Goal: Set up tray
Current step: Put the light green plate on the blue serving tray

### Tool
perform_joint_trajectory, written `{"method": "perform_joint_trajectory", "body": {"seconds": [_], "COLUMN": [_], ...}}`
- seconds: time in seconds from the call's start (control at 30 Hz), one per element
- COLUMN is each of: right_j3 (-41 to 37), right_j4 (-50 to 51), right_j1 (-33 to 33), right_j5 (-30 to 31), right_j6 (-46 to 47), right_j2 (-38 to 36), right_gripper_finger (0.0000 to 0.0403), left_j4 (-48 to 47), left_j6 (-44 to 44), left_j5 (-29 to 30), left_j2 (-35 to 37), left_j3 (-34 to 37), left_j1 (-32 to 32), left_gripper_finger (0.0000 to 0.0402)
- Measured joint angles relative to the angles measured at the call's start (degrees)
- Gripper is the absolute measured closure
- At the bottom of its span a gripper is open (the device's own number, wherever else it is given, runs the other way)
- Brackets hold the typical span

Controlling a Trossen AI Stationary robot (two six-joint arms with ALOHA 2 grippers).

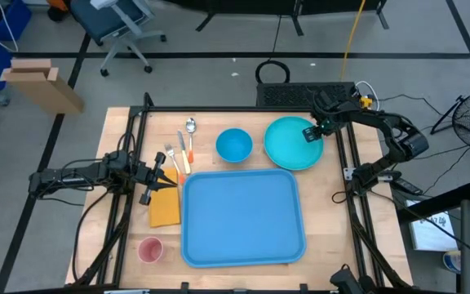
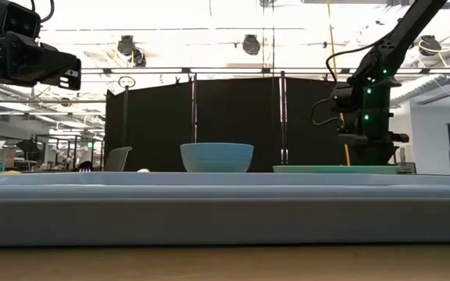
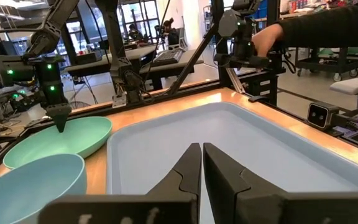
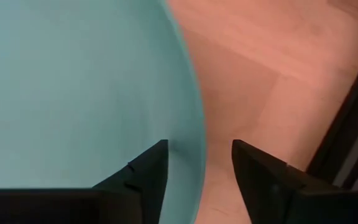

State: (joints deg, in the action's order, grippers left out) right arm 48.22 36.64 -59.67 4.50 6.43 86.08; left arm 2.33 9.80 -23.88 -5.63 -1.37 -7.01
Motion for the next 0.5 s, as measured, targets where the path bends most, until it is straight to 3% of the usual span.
{"method": "perform_joint_trajectory", "body": {"seconds": [0.17, 0.33, 0.5], "right_j3": [-0.3, -0.3, -0.2], "right_j4": [-0.6, -1.3, -1.3], "right_j1": [0.2, 0.1, 0.0], "right_j5": [0.1, -0.2, -0.7], "right_j6": [-1.4, -1.1, -1.1], "right_j2": [0.0, -0.1, -0.3], "right_gripper_finger": [0.0295, 0.0379, 0.0392], "left_j4": [0.0, 0.0, 0.0], "left_j6": [0.0, 0.0, -0.9], "left_j5": [0.0, 0.0, 0.0], "left_j2": [0.0, 0.0, 0.0], "left_j3": [0.0, 0.0, 0.0], "left_j1": [0.0, 0.0, 0.0], "left_gripper_finger": [0.0380, 0.0380, 0.0380]}}
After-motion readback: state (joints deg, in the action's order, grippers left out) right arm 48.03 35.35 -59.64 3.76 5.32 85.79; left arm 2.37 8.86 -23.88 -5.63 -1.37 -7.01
